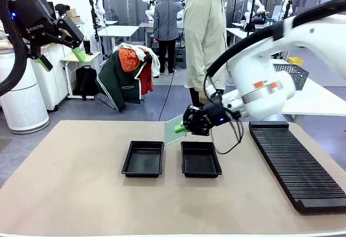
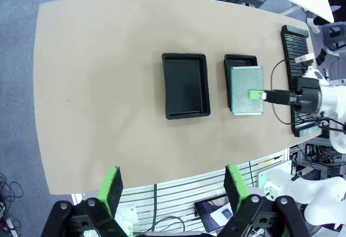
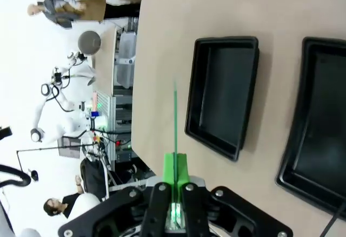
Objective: Inspect and transfer BCBs to ESD trays.
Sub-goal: Pick up the Blank PCB from the PCB Rack and place it in the left ESD tray.
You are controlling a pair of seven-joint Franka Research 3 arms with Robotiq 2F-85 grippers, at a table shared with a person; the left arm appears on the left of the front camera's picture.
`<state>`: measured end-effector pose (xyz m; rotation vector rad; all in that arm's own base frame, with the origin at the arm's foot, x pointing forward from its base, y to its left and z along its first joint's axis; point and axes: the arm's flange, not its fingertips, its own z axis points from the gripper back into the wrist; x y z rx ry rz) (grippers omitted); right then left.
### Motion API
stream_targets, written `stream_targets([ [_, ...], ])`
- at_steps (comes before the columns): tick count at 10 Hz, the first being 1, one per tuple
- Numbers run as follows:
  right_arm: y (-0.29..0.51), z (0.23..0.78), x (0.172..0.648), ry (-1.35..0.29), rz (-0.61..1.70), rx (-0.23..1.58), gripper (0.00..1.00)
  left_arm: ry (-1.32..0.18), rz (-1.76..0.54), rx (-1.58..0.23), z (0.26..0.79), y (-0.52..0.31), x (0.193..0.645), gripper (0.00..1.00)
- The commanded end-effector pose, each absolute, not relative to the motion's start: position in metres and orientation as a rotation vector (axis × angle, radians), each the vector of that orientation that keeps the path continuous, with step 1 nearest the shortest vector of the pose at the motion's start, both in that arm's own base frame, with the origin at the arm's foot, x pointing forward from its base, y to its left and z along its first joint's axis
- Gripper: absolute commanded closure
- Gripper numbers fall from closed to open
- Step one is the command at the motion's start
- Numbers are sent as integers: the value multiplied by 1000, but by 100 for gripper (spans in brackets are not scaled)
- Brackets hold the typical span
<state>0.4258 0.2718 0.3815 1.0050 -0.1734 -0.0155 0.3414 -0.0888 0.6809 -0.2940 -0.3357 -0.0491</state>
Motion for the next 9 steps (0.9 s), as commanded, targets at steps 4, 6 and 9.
stream_targets([
  [4, 339, 318, 447, -223, -50, 1047, 98, -336, -48, -301, 679, -89, 340, 0],
  [6, 360, 297, 453, -210, -63, 1034, 98, -336, -48, -301, 679, -89, 340, 0],
  [9, 381, 284, 451, -220, -111, 980, 98, -336, -48, -301, 679, -89, 340, 0],
])
